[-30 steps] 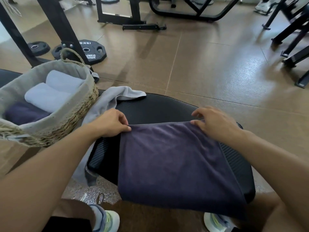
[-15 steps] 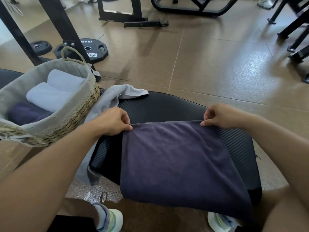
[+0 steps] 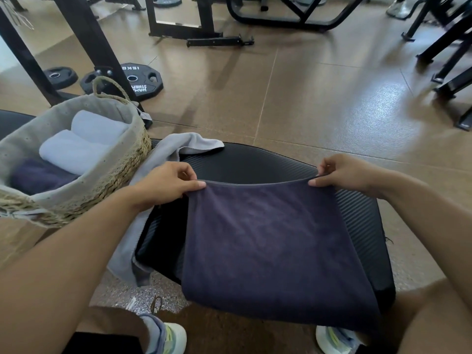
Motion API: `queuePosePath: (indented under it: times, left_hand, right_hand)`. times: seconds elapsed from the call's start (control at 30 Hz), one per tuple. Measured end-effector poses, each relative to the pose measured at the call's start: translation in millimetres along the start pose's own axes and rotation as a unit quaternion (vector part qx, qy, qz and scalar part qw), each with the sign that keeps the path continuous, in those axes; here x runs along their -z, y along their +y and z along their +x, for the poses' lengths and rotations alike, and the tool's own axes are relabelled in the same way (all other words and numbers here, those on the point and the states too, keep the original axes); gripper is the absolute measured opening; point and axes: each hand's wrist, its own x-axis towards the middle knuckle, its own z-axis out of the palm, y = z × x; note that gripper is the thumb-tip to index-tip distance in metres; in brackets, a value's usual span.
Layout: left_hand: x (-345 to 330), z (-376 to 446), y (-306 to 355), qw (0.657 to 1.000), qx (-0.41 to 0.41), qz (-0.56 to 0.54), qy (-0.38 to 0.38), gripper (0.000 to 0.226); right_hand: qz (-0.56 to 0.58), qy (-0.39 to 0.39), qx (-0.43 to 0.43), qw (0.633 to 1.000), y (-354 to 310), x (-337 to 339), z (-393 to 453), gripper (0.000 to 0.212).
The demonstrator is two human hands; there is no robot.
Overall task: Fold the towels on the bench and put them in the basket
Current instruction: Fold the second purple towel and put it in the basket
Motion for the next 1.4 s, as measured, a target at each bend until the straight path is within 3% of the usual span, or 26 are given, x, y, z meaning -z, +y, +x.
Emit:
queuePosePath:
  times: [0.07,0.13,0.33,0.6,0.77,0.87,0.97,1.07,1.23,1.33,1.4]
  left_hand:
    - [-1.2,-1.0,1.0,0.991,0.009,-0.133,0.002,0.024]
    - [-0.3,-0.9,0.3,0.983,0.025,-0.182,0.000,0.026]
    - [3.1,-0.6,1.9,0.995,0.038,-0.074,-0.051,0.021]
    - [2.5,-2.7,9.7,0.998,0.025,-0.062,-0.006,0.029]
    - [0.9,-0.4,22.0,0.988,0.029,-0.121,0.088,0.021]
    - [-0.7,-1.1,31.1,0.975,0.021,-0.199,0.100,0.013]
    - [-2.2,3.2,32.6,0.972,-0.003,-0.210,0.103,0.012]
    - [-1.9,8.1,32.9,0.958,-0.018,-0.257,0.123,0.009]
    - [-1.8,11.8,29.6,0.954,-0.034,-0.268,0.126,0.009]
    - [0.8,8.5,26.3,0.967,-0.042,-0.227,0.111,0.017]
    - [3.0,1.7,24.3,0.985,-0.053,-0.131,0.096,0.013]
  right_hand:
    - [0.075,-0.007,-0.013,0.997,2.5,3.7,-3.5,0.022]
    - [0.091,-0.008,-0.032,0.995,5.4,8.2,-6.2,0.015]
    - [0.038,0.014,-0.037,0.999,10.3,12.4,-4.3,0.010]
    - [-0.024,0.018,-0.067,0.997,11.2,13.3,-9.1,0.011]
    - [0.164,0.082,-0.037,0.982,-1.7,11.4,-8.6,0.012]
    - [0.243,0.107,-0.029,0.964,-11.1,9.7,-9.4,0.016]
    - [0.327,0.127,-0.013,0.936,-16.4,8.7,-7.6,0.018]
    - [0.342,0.157,0.023,0.926,-21.2,9.0,-5.5,0.021]
    - [0.288,0.198,0.065,0.935,-22.5,10.8,-6.7,0.020]
    - [0.097,0.183,0.081,0.975,-20.9,12.5,-15.0,0.024]
    - [-0.025,0.135,0.087,0.987,-19.8,14.3,-21.9,0.025]
